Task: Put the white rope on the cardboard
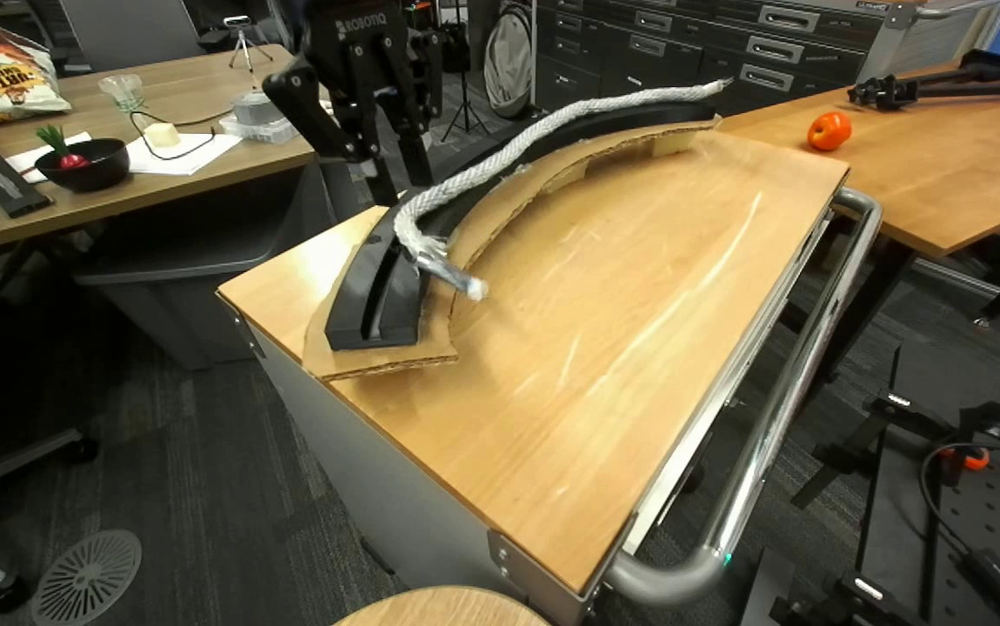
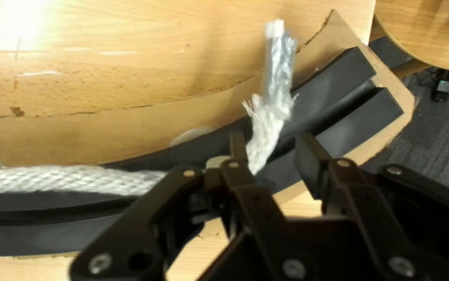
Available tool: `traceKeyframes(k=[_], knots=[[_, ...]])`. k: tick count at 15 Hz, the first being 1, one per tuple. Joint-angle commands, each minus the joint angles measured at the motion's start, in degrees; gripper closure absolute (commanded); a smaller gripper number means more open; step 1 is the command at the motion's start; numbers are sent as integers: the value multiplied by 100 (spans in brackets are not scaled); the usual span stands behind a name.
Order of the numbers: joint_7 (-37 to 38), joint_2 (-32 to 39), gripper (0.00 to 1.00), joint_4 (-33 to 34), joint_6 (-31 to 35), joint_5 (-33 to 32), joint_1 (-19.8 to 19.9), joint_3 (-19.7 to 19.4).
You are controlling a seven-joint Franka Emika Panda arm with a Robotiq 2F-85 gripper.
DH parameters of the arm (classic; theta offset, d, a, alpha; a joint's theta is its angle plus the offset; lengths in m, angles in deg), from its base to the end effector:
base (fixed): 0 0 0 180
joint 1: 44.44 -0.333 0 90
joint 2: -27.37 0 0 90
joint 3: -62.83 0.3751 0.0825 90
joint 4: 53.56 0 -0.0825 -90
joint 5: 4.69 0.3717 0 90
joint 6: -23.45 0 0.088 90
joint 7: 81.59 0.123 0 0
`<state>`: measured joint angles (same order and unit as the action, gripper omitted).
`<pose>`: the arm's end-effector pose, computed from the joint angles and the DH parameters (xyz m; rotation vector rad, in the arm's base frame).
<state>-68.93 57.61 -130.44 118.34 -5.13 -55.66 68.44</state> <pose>0.6739 0.1873 0.4474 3.1096 0.1030 -0.3357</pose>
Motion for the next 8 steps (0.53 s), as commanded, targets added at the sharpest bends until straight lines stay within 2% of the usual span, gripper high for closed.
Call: traceKeyframes(k=[1,5,6,8], knots=[[-64,-115,29,230,-132,592,166,60],[-71,-278,1,165,-92,1015,306,21],[-88,-339,0,82,-101,998,324,-9],[-168,-466,0,-51,-179,400,215,-162]])
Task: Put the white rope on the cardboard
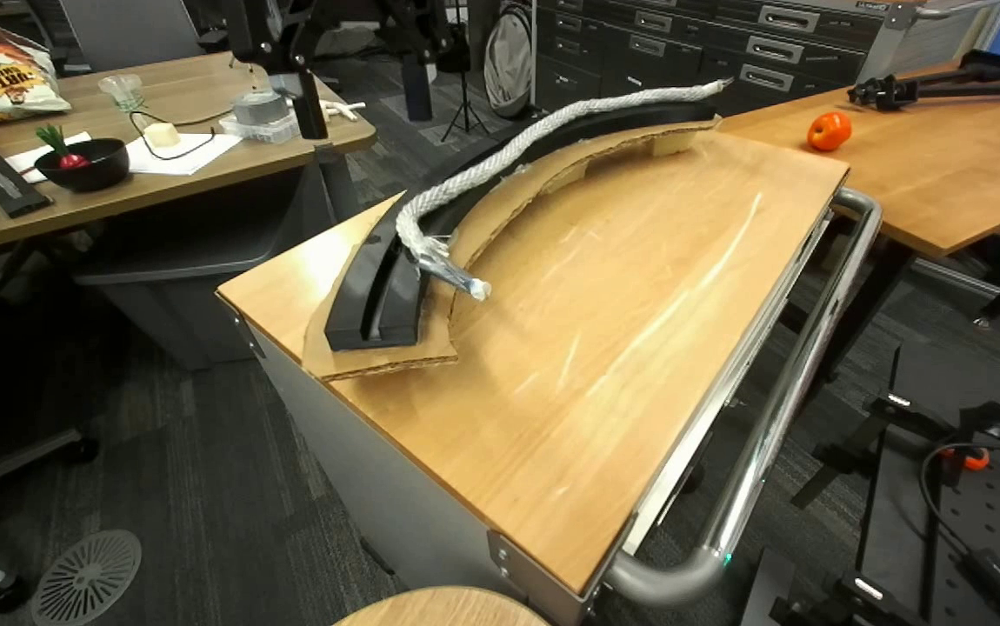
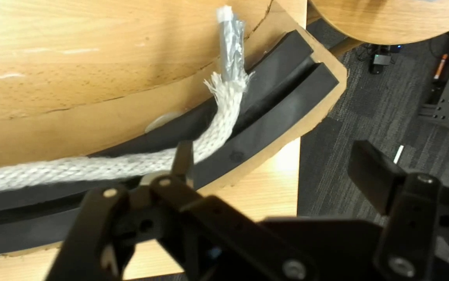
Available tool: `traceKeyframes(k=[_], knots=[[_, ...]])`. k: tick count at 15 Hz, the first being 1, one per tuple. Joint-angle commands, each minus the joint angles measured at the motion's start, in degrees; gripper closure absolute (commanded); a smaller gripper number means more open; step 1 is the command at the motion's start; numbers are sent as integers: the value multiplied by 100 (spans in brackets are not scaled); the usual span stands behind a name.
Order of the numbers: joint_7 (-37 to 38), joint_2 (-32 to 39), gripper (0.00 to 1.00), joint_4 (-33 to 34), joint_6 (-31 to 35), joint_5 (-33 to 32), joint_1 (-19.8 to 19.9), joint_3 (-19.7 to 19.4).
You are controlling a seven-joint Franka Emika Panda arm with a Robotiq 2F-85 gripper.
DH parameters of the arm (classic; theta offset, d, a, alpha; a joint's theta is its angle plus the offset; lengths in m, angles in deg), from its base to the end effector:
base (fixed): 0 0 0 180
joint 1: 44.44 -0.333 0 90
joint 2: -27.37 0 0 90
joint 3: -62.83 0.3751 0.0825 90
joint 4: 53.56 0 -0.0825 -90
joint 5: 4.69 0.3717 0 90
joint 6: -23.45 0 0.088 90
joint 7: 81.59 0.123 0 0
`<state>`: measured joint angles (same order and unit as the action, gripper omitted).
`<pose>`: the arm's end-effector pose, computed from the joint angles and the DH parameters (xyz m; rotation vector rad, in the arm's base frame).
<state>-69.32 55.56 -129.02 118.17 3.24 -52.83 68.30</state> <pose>0.6778 0.1685 0.4849 -2.9849 0.0032 0.2857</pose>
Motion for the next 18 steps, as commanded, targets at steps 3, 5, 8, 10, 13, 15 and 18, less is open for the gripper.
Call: traceKeyframes(k=[3,5,8,10,13,15,18], knots=[[-26,-7,0,15,-76,-190,-12,-73],[-26,25,0,14,-75,-190,-19,-71],[884,-368,0,-776,-140,-141,-36,-242],[1404,-653,0,-1546,56,1,-58,-278],[1472,-337,0,-1302,-90,32,-37,-262],[1754,-522,0,-1727,22,118,-58,-261],[1869,-542,0,-1761,111,124,-88,-247]])
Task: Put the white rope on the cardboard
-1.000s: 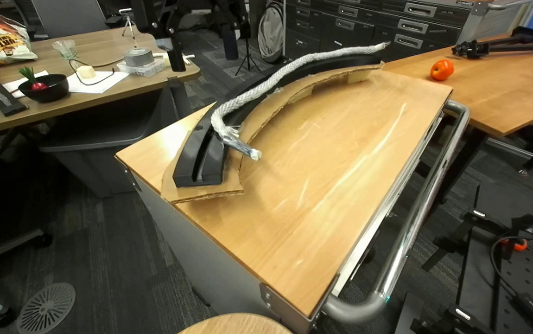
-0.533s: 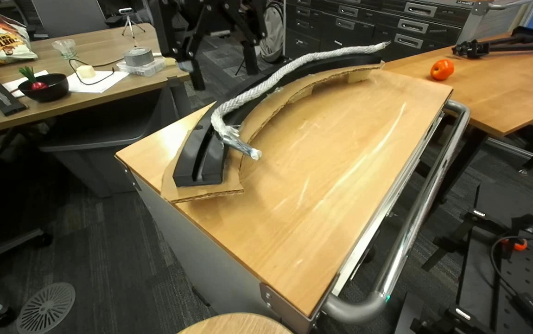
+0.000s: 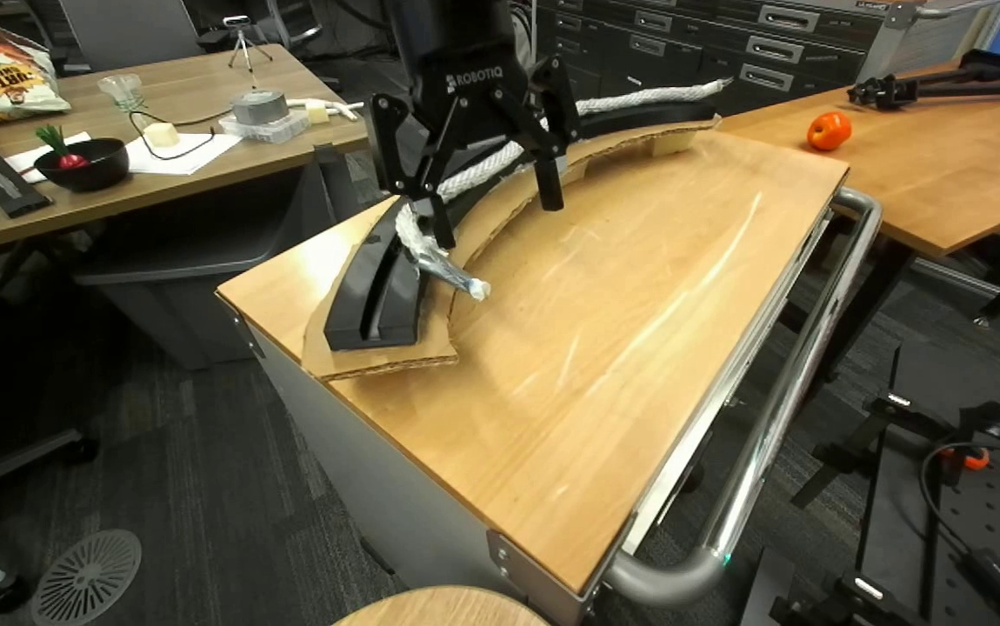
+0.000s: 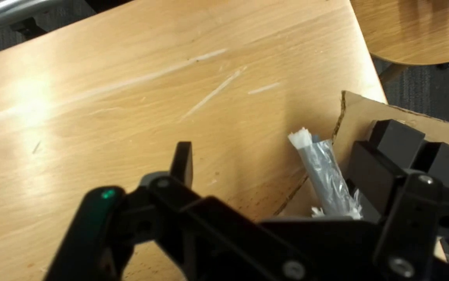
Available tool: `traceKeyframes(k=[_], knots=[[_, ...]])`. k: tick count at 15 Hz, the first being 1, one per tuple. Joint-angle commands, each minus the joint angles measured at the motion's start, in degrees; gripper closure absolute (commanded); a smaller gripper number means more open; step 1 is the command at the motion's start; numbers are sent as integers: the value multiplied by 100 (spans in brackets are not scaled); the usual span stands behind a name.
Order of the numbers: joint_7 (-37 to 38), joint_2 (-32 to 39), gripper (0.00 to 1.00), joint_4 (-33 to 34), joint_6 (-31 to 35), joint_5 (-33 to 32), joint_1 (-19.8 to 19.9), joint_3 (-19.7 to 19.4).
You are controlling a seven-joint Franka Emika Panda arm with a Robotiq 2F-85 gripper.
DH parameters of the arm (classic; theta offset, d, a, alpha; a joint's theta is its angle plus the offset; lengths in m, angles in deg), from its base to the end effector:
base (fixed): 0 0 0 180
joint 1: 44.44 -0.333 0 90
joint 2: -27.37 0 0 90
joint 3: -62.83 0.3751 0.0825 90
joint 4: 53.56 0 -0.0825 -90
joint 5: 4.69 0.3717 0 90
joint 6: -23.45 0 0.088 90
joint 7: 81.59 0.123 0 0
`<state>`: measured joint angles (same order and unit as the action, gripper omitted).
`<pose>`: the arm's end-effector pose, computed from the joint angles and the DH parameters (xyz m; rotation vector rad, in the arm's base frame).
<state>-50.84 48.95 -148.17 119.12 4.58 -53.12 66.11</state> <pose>0.6081 0.1432 0.4175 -2.9921 0.5651 0.6130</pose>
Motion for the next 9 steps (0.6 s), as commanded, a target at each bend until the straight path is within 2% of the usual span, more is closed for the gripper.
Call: traceKeyframes(k=[1,2,6,9], knots=[[27,231,0,260,70,-77,-104,-15],[-23,346,0,376,50,-171,-150,1],[-332,777,0,809,73,-1246,-542,17],[-562,856,0,867,394,-1504,-666,43]])
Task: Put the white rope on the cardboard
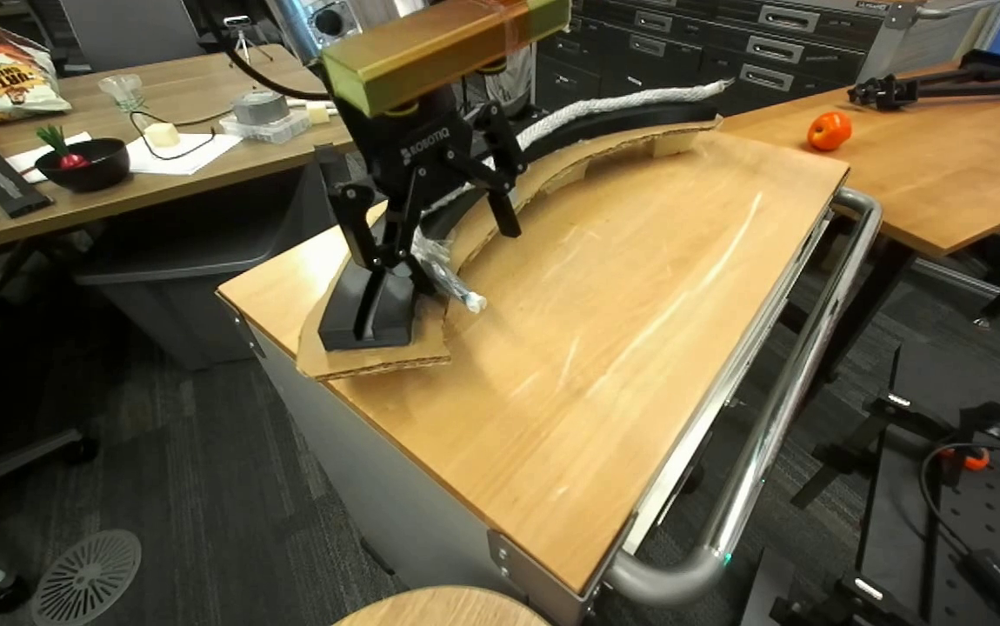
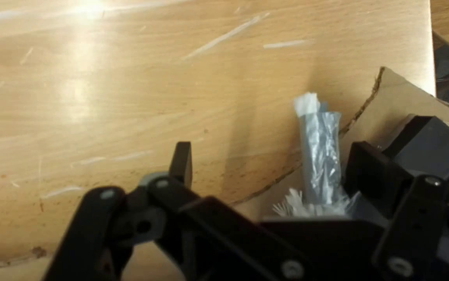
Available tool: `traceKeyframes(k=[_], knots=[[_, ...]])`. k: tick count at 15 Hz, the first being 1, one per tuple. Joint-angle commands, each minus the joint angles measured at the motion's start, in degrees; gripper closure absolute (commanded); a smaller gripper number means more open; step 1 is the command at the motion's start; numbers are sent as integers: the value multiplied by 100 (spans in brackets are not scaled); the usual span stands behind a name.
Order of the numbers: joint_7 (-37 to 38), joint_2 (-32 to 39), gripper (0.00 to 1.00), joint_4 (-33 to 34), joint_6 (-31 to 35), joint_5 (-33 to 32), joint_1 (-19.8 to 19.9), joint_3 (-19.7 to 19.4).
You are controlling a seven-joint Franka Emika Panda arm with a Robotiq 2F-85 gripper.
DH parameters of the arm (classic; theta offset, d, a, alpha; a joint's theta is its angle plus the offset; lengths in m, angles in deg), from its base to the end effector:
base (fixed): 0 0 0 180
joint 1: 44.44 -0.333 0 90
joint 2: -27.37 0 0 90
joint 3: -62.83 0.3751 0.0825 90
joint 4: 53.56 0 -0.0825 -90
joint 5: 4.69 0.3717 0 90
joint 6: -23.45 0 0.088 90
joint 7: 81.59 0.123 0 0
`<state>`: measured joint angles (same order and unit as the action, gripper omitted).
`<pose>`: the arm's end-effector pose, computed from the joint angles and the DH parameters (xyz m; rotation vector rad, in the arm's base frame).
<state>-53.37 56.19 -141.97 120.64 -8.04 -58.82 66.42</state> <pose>0.6336 0.1918 0.3799 2.9366 -0.2410 -0.4627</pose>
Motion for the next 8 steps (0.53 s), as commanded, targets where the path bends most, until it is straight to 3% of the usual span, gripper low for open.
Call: traceKeyframes(k=[1,3,4,5,8], knots=[[-367,115,0,239,340,-287,-108,13],[-511,55,0,164,630,-258,-68,30],[-591,41,25,123,776,-218,-43,39],[-686,31,27,85,916,-187,-18,49],[-1009,8,51,-10,1244,-6,66,103]])
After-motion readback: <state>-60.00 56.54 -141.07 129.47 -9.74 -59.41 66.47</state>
